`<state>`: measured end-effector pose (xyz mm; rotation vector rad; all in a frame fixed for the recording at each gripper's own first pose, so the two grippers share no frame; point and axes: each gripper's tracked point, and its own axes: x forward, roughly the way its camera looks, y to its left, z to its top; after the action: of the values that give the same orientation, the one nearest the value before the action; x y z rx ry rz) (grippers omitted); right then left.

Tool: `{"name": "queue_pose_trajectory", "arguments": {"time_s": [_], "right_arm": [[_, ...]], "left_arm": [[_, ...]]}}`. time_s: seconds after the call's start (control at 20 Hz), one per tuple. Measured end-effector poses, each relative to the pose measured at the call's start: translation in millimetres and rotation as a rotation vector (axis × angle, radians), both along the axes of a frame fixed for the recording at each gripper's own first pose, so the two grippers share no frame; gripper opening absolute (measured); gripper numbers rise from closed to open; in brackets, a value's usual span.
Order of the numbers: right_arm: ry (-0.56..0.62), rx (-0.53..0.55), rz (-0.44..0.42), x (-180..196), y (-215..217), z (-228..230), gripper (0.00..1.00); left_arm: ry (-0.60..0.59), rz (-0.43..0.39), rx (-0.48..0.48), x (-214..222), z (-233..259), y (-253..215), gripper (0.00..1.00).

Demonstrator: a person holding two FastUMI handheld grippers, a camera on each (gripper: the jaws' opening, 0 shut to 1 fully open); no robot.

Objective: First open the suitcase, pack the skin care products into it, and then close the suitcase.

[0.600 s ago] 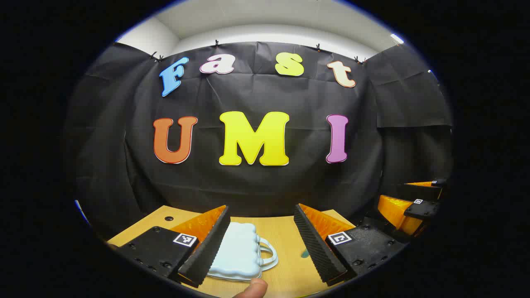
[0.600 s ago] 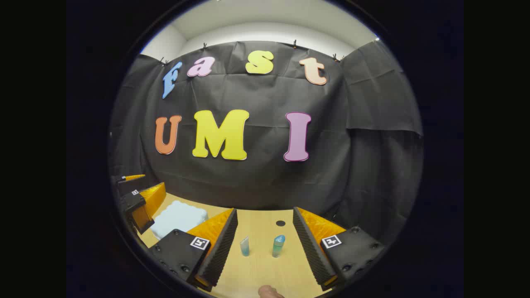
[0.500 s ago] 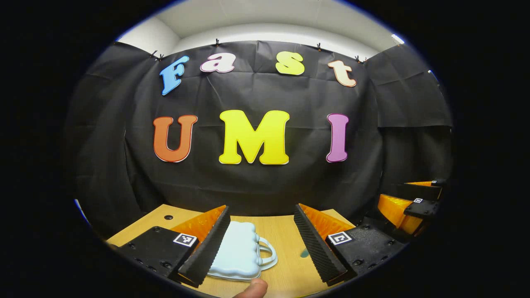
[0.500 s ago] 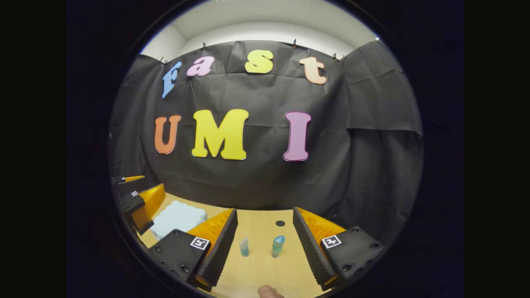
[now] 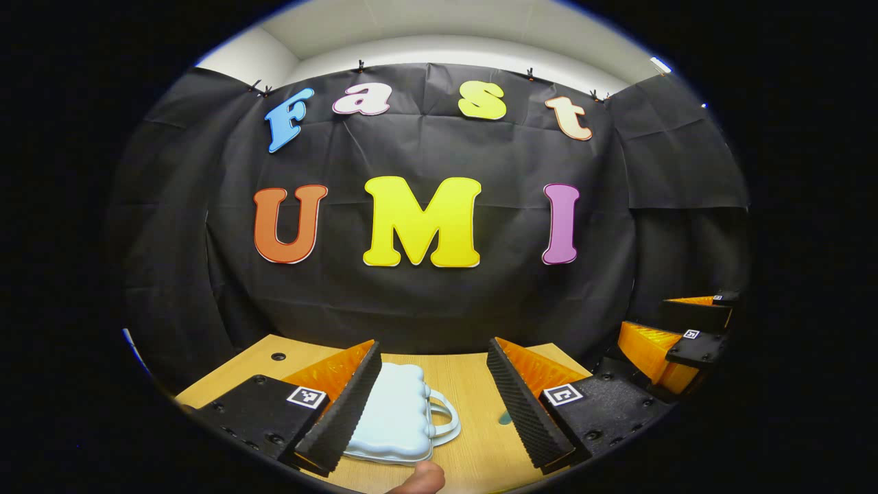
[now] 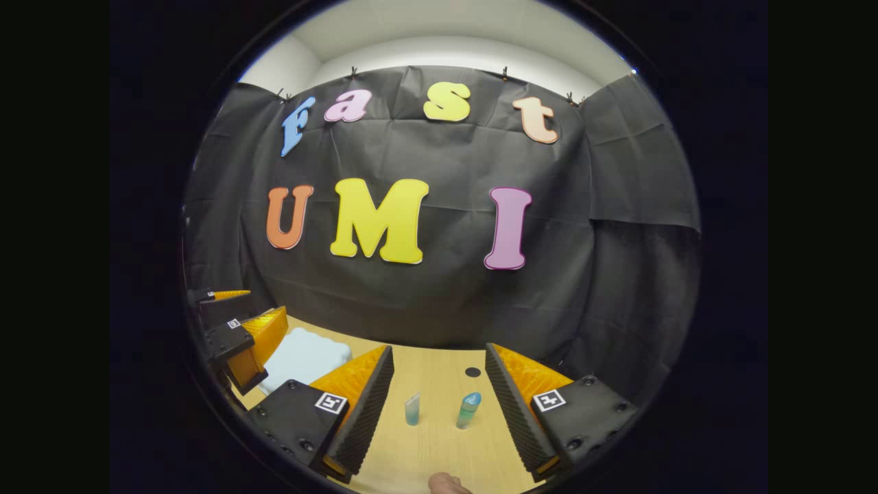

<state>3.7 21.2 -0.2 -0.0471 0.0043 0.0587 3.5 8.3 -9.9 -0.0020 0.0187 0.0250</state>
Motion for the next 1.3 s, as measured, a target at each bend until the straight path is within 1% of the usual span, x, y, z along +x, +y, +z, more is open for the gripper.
{"name": "queue_pose_trajectory", "arguments": {"time_s": [0.05,0.15,0.3,0.35,0.45,0.55,0.6,0.75,0.85,0.95,1.1,1.2,1.3], "right_arm": [[-0.001,-0.004,0.0,0,0,0,0.8],[-0.008,-0.024,-0.01,2,-6,-1,0.8],[-0.025,-0.05,-0.051,3,-32,0,0.79],[-0.026,-0.062,-0.078,3,-50,-4,0.78],[-0.014,-0.066,-0.095,4,-66,-11,0.79],[0.003,-0.061,-0.109,6,-83,-18,0.79],[0.009,-0.061,-0.114,8,-90,-21,0.8],[0.012,-0.041,-0.129,15,-113,-24,0.79],[0.018,-0.026,-0.143,20,-130,-31,0.79],[0.04,-0.006,-0.154,27,-146,-42,0.79],[0.07,0.014,-0.156,37,-164,-61,0.79],[0.077,-0.016,-0.146,44,-170,-72,0.8],[0.086,-0.042,-0.105,51,-169,-84,0.79]], "left_arm": [[-0.007,0.002,0.017,3,-1,1,0.99],[-0.022,0.04,0.085,8,-7,11,0.99],[0.003,0.047,0.219,22,-44,11,0.99],[0.019,0.043,0.27,29,-62,8,0.99],[0.058,0.038,0.338,38,-89,1,0.99],[0.073,0.04,0.42,45,-106,-7,0.99],[0.08,0.027,0.458,51,-115,-12,0.99],[0.11,0.023,0.614,60,-144,-24,0.99],[0.145,0.033,0.768,66,-169,-27,0.99],[0.175,0.024,0.902,72,-193,-33,0.98],[0.211,-0.003,1.04,79,-228,-41,0.97],[0.243,-0.016,1.135,86,-243,-46,0.97],[0.29,-0.003,1.201,93,-257,-41,0.97]]}}
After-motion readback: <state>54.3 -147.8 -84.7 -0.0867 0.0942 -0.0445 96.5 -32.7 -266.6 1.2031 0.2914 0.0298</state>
